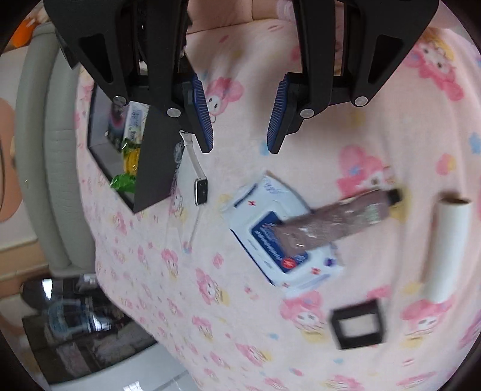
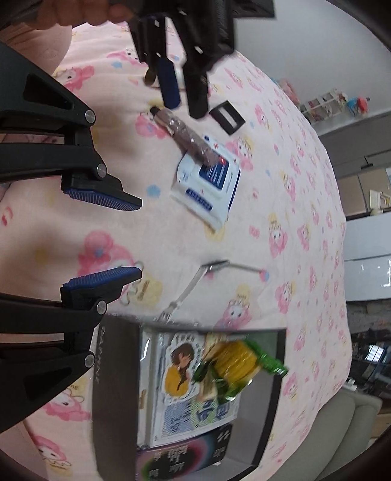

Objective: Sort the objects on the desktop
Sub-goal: 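Withdraw the left tool and reach toward the white smartwatch, then lower the left tool onto the white smartwatch band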

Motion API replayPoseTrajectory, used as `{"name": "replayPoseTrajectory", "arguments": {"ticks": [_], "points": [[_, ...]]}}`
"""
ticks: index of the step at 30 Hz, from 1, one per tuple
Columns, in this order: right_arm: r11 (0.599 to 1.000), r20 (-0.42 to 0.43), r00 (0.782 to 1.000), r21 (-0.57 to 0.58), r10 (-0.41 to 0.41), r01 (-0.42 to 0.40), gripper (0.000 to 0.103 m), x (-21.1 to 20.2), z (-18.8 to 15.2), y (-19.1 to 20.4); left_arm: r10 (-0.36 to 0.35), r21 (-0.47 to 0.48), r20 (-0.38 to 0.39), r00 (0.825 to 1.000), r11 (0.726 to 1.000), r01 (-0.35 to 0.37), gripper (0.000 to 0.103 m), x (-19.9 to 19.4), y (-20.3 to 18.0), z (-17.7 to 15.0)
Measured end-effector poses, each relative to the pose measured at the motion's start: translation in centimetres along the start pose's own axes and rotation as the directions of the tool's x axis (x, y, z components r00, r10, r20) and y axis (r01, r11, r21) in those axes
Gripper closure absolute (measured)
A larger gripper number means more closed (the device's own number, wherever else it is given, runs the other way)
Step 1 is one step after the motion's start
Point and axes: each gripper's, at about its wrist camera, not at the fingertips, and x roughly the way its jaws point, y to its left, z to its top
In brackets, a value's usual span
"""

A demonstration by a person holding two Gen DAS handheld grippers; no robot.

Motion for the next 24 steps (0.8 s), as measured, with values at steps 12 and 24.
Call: {"name": "replayPoseTrajectory", "arguments": {"ticks": [12,24], "points": [[0.998,0.002,0.999,0.035,0.053,-0.053,0.078,0.9,0.0,-4.0,0.059,0.142,-0.190,0.980,0.989,-0.032,0.064,13.4,-7.7,1.1],[0.995,-0.054,0.997,0.084,0.050,-0.045,0.083,2.2,-0.8,-5.0,0.157,0.142,-0.229,0.961,0.982,-0.127,0.097,13.8,-5.0,-0.7]]}}
